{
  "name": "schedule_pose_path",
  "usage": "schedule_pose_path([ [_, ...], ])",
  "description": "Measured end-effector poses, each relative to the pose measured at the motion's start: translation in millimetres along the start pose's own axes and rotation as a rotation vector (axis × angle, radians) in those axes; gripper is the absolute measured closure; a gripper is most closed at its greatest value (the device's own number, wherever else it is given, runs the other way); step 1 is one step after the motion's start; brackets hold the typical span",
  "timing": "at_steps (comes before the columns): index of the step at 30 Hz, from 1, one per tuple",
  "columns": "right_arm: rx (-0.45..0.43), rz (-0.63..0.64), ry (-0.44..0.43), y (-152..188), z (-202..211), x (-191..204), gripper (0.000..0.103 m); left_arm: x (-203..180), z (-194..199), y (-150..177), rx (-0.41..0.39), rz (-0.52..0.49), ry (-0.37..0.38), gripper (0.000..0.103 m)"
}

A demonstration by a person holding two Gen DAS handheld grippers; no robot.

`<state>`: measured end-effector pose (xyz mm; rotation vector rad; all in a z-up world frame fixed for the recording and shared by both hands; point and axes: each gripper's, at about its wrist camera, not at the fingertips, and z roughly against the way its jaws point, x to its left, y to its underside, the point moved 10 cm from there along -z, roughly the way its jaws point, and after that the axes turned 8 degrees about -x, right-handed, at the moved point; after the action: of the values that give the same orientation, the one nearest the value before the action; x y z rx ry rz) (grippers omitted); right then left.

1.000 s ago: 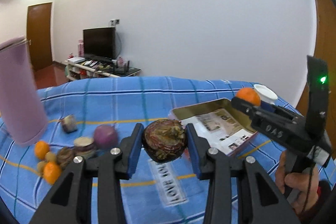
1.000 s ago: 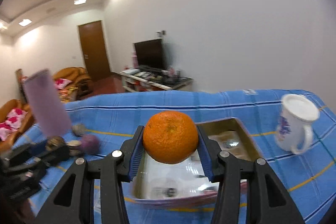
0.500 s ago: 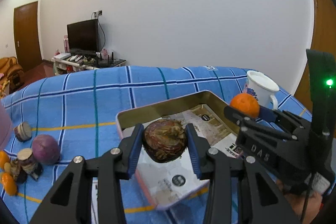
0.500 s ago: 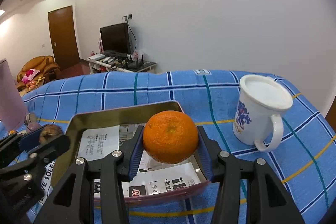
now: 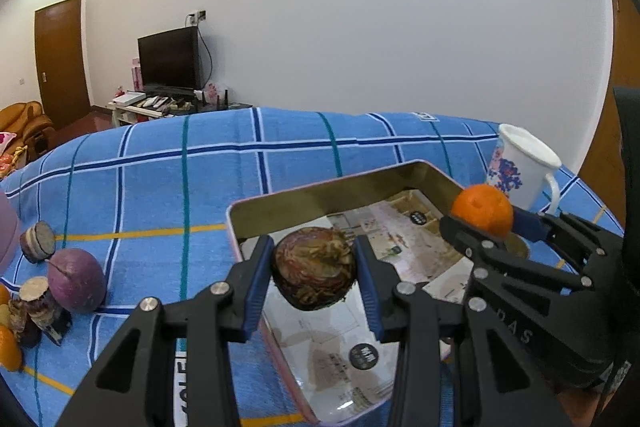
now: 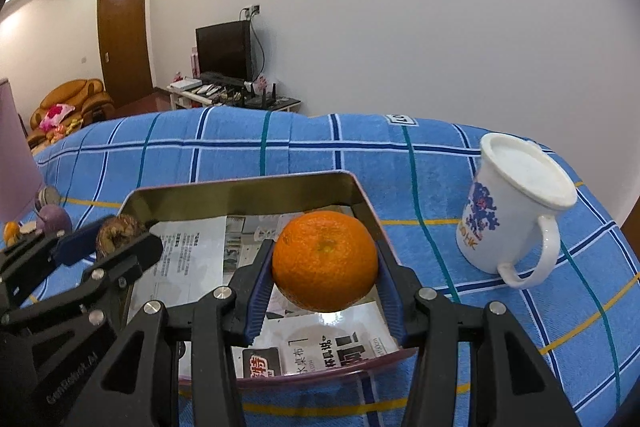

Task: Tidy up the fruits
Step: 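Carry the orange and tuber into the pink tin and open both grippers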

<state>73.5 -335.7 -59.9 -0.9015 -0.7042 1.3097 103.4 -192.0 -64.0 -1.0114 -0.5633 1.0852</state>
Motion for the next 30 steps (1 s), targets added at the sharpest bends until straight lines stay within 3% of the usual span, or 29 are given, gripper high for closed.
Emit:
schedule_pose_path([
  [21, 0.099, 0.014, -0.053, 20.9, -17.5, 14.4, 0.053, 1.5, -8.1, 1.9, 0.022, -0.008, -0.060, 0.060],
  [24, 0.109, -0.004, -0.068, 22.1, -18.1, 15.9, 0.050, 3.0, -4.2, -0.6, -0.001, -0.017, -0.091, 0.055],
  [30, 0.094, -0.033, -0.078, 18.0, -14.0, 14.0, 0.048, 19.2, 5.7, -5.4, -0.043, 0.011, -0.156, 0.029],
])
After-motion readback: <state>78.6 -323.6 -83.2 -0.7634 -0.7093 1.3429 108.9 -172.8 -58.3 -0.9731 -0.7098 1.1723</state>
